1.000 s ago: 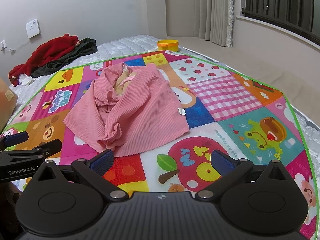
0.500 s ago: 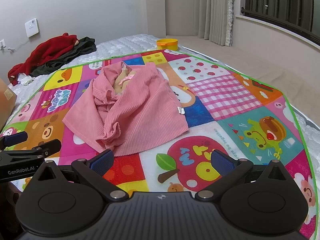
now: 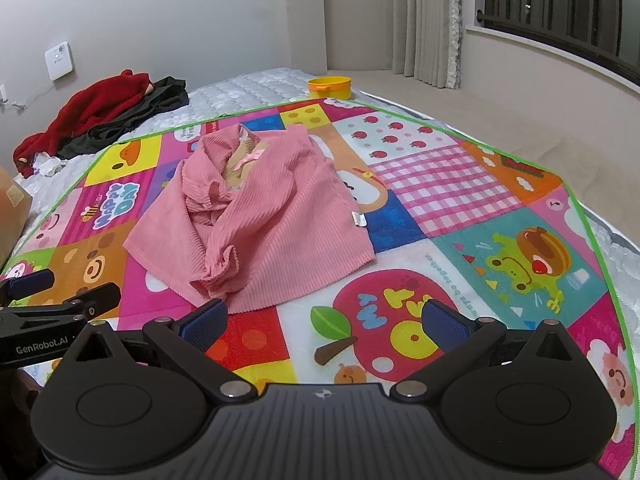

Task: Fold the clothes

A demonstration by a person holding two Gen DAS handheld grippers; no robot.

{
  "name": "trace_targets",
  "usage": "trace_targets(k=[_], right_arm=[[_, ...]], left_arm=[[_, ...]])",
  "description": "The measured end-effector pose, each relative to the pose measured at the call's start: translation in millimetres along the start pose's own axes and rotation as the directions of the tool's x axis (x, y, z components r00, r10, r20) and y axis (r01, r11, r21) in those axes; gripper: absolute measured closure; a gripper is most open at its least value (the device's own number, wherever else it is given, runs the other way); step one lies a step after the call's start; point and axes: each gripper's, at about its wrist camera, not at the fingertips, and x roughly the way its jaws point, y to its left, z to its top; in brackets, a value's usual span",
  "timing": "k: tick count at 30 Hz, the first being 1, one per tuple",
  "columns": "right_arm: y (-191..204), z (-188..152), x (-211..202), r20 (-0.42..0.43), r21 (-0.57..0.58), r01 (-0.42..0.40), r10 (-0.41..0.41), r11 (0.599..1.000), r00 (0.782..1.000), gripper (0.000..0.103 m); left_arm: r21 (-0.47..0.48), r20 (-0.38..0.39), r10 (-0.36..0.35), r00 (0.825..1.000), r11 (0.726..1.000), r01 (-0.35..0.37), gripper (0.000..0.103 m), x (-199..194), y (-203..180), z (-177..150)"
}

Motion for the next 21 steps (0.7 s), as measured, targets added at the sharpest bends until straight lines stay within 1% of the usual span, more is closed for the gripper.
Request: trace_targets(k=[21], right_arm=[[-0.7, 0.9, 3.1, -0.020, 0.007, -0.013, 0.013, 1.000, 1.000, 0.000]], left_arm=[[0.002, -0.008, 0.000, 1.000, 1.000, 0.000, 0.000, 1.6, 0.1, 0.3]])
